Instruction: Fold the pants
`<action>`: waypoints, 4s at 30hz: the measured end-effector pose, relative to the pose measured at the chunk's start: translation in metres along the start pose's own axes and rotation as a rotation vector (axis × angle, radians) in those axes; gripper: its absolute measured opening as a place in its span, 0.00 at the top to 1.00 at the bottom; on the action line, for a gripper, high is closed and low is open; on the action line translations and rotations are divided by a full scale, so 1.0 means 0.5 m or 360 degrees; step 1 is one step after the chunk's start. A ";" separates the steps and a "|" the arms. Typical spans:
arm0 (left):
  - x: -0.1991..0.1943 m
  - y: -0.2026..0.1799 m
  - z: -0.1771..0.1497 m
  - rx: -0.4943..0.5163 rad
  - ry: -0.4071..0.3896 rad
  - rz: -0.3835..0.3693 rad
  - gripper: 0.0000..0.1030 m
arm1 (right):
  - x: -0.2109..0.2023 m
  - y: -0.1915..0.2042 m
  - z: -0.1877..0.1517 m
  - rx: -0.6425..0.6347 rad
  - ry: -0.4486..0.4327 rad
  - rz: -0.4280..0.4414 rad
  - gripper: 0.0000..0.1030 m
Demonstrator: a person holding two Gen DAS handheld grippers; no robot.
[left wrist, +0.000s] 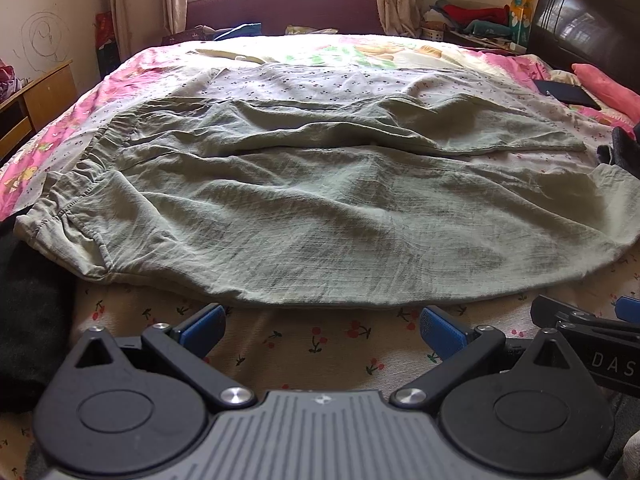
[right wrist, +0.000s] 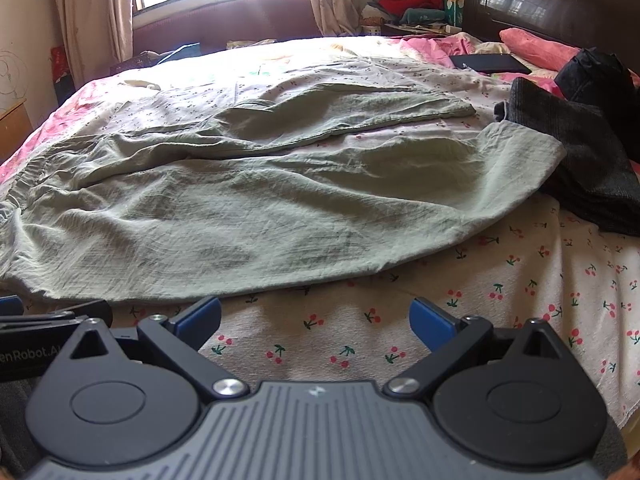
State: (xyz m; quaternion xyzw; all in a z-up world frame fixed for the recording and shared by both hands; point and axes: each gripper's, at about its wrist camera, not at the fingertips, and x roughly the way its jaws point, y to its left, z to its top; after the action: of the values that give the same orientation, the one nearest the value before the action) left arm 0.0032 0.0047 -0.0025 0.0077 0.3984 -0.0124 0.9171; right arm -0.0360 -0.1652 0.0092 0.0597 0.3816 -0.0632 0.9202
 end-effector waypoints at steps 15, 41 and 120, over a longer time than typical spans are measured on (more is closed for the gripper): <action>0.001 0.002 0.000 -0.0002 0.0001 -0.0003 0.00 | 0.003 -0.001 -0.001 -0.0001 0.0014 0.0011 0.03; -0.004 -0.005 0.002 0.0010 -0.0004 -0.0006 0.00 | 0.007 0.000 -0.003 -0.0005 0.0028 0.0013 0.05; 0.087 0.328 0.045 0.0166 -0.0024 0.0629 0.00 | 0.074 -0.097 0.103 0.0125 0.0080 -0.0114 0.06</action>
State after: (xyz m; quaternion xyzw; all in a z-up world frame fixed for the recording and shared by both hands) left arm 0.0544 0.1673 -0.0182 0.1331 0.3812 0.1471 0.9030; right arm 0.0177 -0.2237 0.0162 0.0835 0.4037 -0.1097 0.9045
